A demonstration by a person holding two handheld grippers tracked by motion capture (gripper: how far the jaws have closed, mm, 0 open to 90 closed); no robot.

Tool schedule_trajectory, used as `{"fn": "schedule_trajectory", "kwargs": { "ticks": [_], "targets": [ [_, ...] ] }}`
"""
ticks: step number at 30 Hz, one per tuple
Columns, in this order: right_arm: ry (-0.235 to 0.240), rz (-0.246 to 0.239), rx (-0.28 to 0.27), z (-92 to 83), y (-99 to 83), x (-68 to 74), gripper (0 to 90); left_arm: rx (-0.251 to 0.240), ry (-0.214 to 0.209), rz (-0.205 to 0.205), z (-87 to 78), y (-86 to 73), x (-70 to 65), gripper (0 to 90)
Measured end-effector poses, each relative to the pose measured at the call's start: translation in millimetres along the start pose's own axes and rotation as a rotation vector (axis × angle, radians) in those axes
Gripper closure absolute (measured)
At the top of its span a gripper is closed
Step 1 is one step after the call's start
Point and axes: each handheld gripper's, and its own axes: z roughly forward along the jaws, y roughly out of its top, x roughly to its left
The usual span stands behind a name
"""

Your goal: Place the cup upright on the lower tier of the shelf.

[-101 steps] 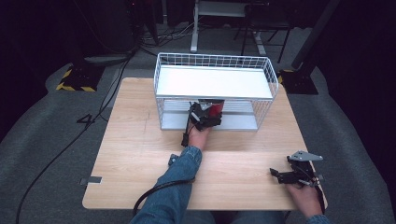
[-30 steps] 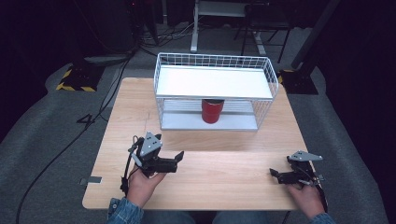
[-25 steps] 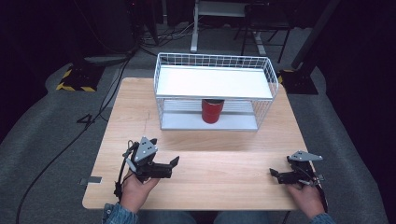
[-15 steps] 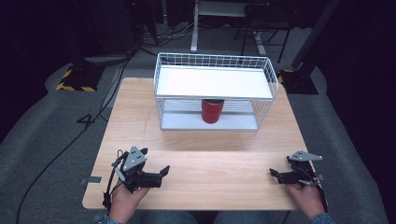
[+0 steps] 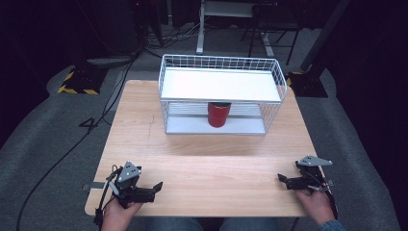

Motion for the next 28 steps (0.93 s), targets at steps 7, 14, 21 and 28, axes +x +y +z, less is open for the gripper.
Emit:
{"fn": "schedule_trajectory", "kwargs": {
  "ticks": [7, 14, 21, 28],
  "targets": [
    [0.000, 0.000, 0.000, 0.0, 0.0, 0.0, 2.8, 0.094, 0.032, -0.016, 9.1, -10.6, 8.1, 1.5],
    [0.000, 0.000, 0.000, 0.0, 0.0, 0.0, 2.8, 0.181, 0.061, 0.013, 20.5, -17.0, 10.3, 1.6],
    [0.001, 0.000, 0.000, -0.1, 0.0, 0.1, 2.9, 0.146, 0.106, 0.078, 26.9, -22.4, 10.2, 0.0],
    [0.002, -0.002, -0.001, 0.0, 0.1, 0.0, 2.9, 0.142, 0.112, 0.066, 27.1, -22.8, 9.5, 0.0]
  ]
}}
